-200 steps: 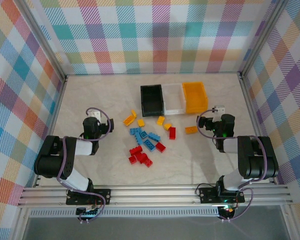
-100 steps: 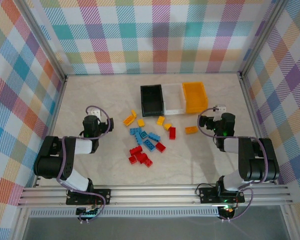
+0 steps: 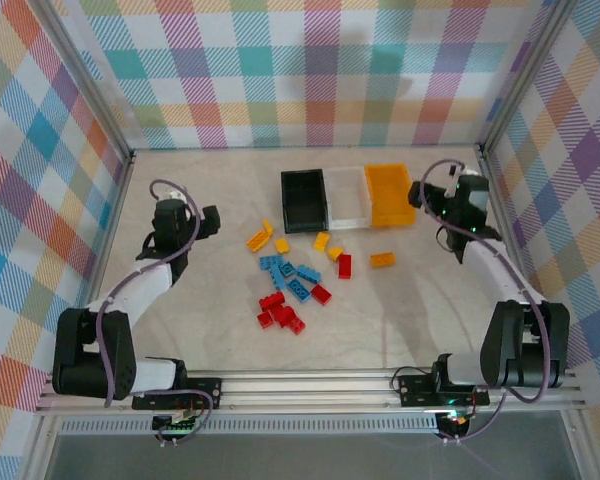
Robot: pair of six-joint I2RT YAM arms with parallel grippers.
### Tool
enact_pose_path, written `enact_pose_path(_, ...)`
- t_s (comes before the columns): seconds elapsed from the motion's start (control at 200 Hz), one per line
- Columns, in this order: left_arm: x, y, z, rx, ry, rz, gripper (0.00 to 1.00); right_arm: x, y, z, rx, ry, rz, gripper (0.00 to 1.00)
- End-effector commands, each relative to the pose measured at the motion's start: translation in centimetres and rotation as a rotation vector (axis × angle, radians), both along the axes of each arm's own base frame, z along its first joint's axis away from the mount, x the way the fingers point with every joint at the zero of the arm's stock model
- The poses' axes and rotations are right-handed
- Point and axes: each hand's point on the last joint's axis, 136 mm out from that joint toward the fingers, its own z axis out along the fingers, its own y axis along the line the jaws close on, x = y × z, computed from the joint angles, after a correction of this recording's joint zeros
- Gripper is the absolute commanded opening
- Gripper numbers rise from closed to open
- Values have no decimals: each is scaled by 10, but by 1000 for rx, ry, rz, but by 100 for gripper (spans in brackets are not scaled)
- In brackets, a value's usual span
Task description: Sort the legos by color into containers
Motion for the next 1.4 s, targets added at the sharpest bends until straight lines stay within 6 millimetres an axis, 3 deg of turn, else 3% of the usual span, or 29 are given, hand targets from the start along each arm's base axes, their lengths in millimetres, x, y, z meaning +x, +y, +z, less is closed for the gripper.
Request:
enact_pose_path(0.0,-11,-6,9,-91,83,28,100,-15,14,-22,161,223,3,100)
enact_pose_path(0.115,-5,-17,25,-179,102,25,100,-12,35,-11,281,296,60,100)
enact_pose_path(0.295,-9,-43,23,-248,242,-32,100,-19,75,-1,320,417,182,100)
enact_pose_path(0.41,-14,-65,15,-286,322,-101,100,-35,110,-15,314,580,295,100)
enact_pose_path(0.565,-28,-103,-2,-307,402,-226,100,-70,154,-51,102,789,446,100)
enact_pose_path(0.69,-43,-120,-19,-286,471,-268,100,-94,160,-85,-17,932,439,97)
enact_pose_path(0.785,-51,-125,-30,-284,510,-282,100,-108,172,-107,97,1016,397,88)
enact_pose_path(0.86,-53,-127,-34,-284,523,-288,100,-113,190,-116,178,1017,405,85)
enact_pose_path(0.955,-52,-127,-37,-282,534,-285,100,-121,203,-130,142,1034,426,81)
enact_pose_path(1.395,-52,-127,-40,-283,557,-281,100,-138,214,-174,11,1120,463,66)
